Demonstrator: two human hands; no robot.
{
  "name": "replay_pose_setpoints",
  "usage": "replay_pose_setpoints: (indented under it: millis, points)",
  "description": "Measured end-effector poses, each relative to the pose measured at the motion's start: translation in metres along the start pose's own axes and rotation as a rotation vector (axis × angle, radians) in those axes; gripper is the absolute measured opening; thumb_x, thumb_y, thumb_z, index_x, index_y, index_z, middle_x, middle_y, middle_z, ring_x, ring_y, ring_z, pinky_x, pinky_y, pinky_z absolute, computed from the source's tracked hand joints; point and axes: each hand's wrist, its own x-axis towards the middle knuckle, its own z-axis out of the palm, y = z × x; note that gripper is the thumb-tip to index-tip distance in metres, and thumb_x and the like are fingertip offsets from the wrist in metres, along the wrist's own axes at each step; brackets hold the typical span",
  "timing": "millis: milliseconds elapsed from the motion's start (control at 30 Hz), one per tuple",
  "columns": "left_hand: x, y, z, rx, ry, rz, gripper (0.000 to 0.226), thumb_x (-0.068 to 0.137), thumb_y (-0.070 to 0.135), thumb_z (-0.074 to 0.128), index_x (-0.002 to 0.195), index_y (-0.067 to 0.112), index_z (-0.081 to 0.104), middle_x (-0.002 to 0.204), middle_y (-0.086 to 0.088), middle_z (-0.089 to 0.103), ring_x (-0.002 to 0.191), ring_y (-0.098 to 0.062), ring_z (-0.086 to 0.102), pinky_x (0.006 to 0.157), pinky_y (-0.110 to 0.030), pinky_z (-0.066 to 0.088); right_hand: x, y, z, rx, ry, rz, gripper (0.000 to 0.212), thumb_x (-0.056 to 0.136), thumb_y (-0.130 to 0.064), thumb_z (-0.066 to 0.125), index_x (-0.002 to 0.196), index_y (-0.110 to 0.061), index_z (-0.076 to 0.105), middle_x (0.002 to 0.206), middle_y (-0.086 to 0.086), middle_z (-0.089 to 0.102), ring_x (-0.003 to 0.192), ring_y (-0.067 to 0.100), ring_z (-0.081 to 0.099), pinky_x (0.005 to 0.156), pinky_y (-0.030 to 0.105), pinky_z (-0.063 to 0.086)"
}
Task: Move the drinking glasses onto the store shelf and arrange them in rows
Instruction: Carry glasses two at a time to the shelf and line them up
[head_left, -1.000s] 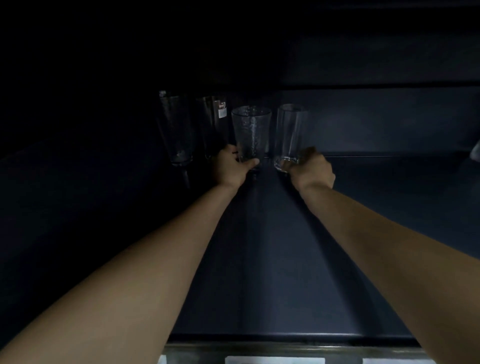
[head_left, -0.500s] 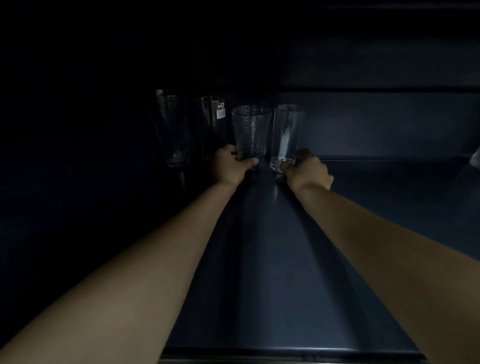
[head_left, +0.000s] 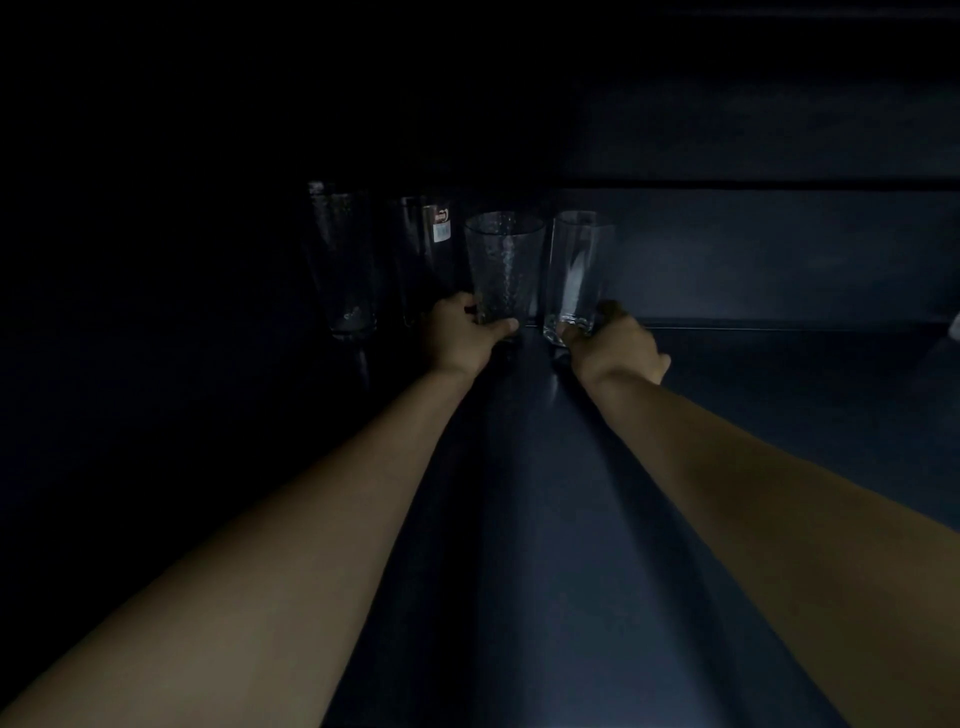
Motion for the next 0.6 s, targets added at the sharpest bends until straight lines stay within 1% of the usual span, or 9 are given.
replay_pose_setpoints:
  millis: [233,433,600]
  points:
    - [0.0007,-0.0014,0.0009,0.008,0.01,0.012,0.039,0.072,0.015,0.085,0.107,0.005,0.07,0.1,-0.012,0.074,0.089,-0.026,0.071,0.079,-0.044,0.06,0.0018,0.0028,0.0013,0.0,0.013,-0.002,0.05,0.092,-0.052,0.055,0.132,-0.023,0.049,0.13,0.006,0.06,0.122,0.029,0.052,0.097,0.04,0.033]
    - [0.0004,-0.003,0.0014,0.025,0.022,0.039,0.037,0.073,0.014,0.085,0.106,0.004,0.071,0.1,-0.012,0.075,0.089,-0.024,0.071,0.083,-0.038,0.059,0.0032,0.0037,0.0029,-0.03,0.001,-0.012,0.049,0.094,-0.051,0.053,0.134,-0.022,0.048,0.132,0.008,0.058,0.124,0.03,0.051,0.097,0.041,0.033]
    - [-0.0002,-0.0049,0.0016,0.009,0.024,0.046,0.035,0.073,0.014,0.085,0.105,0.005,0.072,0.099,-0.012,0.075,0.088,-0.025,0.072,0.082,-0.041,0.059,0.0028,0.0036,0.0039,-0.039,0.006,-0.014,0.047,0.095,-0.048,0.052,0.135,-0.022,0.048,0.133,0.007,0.057,0.125,0.03,0.05,0.098,0.041,0.032]
